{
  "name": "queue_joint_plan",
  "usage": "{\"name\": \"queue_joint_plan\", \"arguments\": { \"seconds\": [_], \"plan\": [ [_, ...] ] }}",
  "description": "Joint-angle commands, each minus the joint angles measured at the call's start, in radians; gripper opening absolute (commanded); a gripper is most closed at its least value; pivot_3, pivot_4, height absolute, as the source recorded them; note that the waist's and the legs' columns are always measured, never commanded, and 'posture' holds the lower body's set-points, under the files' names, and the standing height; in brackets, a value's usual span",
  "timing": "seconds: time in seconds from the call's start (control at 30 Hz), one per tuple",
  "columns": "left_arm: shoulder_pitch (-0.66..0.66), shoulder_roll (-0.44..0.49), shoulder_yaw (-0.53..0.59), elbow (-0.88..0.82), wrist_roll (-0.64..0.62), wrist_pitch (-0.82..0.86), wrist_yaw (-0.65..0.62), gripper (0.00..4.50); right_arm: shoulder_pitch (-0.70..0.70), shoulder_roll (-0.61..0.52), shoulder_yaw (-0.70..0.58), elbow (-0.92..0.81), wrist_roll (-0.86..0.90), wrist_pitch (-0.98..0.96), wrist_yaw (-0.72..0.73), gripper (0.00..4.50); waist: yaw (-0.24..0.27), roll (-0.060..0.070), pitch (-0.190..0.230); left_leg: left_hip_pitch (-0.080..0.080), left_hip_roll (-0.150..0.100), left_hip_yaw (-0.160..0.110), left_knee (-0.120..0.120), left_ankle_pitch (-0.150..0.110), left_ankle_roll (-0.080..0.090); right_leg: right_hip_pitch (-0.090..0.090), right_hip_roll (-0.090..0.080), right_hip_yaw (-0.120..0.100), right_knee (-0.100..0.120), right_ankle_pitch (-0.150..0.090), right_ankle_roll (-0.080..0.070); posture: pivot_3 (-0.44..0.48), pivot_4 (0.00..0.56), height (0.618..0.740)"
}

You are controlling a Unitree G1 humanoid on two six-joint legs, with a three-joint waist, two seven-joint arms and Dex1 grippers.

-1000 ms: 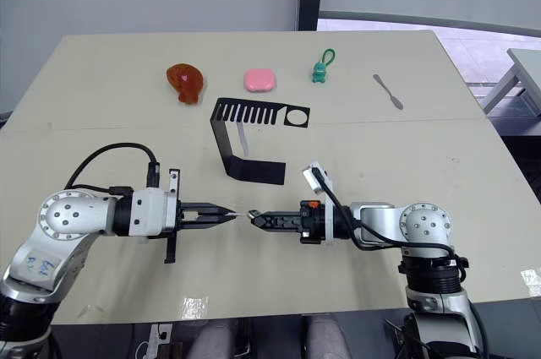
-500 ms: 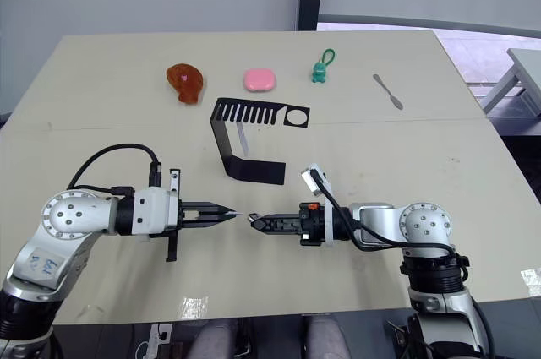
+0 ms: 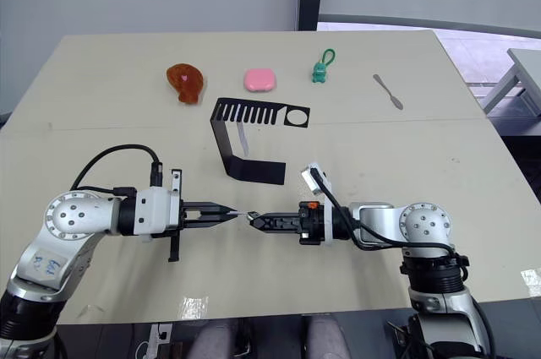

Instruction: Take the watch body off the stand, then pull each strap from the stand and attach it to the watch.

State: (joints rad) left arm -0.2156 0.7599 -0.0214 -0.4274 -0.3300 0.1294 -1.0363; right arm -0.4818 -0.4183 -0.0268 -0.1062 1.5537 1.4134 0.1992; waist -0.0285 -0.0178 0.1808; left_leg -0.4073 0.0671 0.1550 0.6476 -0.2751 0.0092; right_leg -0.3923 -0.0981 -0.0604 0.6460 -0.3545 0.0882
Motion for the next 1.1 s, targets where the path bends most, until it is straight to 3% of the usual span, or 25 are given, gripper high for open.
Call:
{"name": "queue_joint_plan", "arguments": {
  "seconds": [0.03,1.1],
  "plan": [
    [0.007,-0.002,-0.001,-0.036,-0.006,-0.006,0.006,0.00,-0.001,-0.006,0.000,-0.020,0.029,-0.015,-0.006,1.51,0.000,0.000,0.000,0.000,0.000,0.000,0.000,0.000,0.000,0.000,0.000,0.000,0.000,0.000,0.000,0.000,0.150,0.740],
    [0.025,0.013,-0.005,-0.047,0.018,0.013,0.016,0.00,0.005,-0.009,0.014,-0.020,0.031,-0.036,-0.008,1.51,0.000,0.000,0.000,0.000,0.000,0.000,0.000,0.000,0.000,0.000,0.000,0.000,0.000,0.000,0.000,0.000,0.150,0.740]
  ]
}}
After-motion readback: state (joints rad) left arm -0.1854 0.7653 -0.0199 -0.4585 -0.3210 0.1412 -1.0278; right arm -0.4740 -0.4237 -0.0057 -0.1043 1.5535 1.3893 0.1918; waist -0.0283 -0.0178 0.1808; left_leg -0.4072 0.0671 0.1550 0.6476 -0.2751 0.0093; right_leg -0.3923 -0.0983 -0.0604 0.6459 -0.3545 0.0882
